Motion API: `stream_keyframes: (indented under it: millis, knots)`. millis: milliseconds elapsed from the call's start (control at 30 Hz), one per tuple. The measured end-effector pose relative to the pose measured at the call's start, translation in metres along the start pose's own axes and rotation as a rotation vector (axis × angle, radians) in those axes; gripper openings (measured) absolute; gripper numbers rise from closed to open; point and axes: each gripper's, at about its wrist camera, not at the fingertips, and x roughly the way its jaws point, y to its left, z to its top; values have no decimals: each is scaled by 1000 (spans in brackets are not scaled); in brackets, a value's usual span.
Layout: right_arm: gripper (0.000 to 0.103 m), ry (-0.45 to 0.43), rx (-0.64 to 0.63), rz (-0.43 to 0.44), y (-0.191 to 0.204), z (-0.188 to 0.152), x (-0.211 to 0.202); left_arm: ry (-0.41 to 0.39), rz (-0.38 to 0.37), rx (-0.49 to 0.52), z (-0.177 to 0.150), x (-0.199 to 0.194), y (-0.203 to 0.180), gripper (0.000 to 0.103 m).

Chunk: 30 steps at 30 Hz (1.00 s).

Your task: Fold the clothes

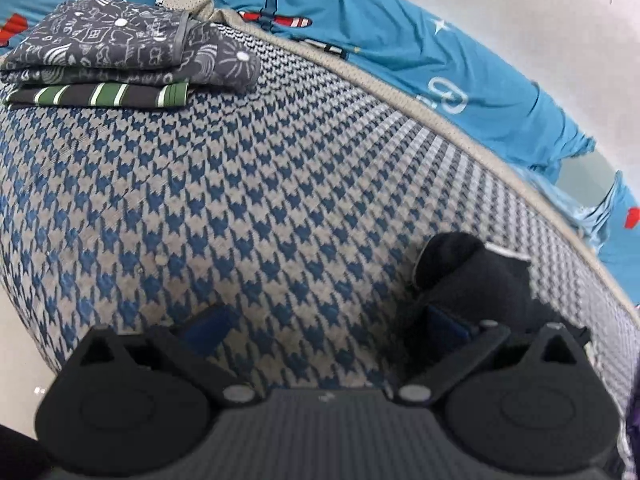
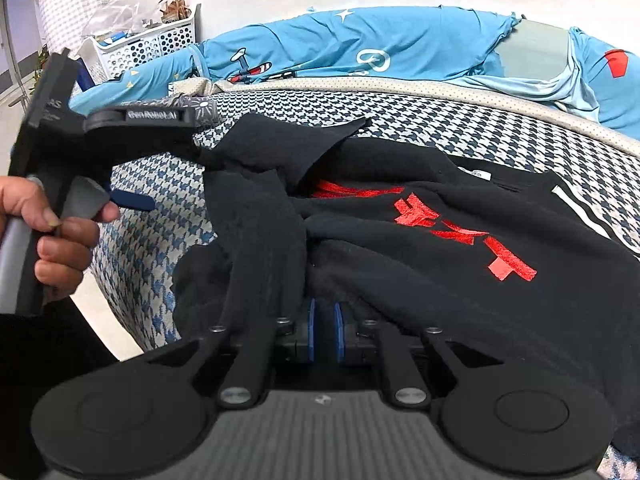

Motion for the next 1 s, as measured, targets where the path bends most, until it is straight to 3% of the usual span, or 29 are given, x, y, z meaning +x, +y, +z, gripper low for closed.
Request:
stream_keyframes:
  millis: [333, 667, 800, 867, 1000]
  knots:
    - [11, 0, 6, 2, 1, 0, 0, -62, -99, 54, 11, -12, -34, 103]
    - [11, 1, 11, 7, 1, 0, 1, 37, -123, 228, 9, 25, -83, 103]
    - [11, 2, 14, 12, 0, 0, 1, 74, -79, 251, -1, 45, -82, 103]
    - [11, 2, 19, 16, -1, 0, 1, 105, -43, 216, -5, 54, -75, 103]
    - [12, 5, 29, 27, -3, 0, 1, 93, -7, 206, -8, 57, -64, 103]
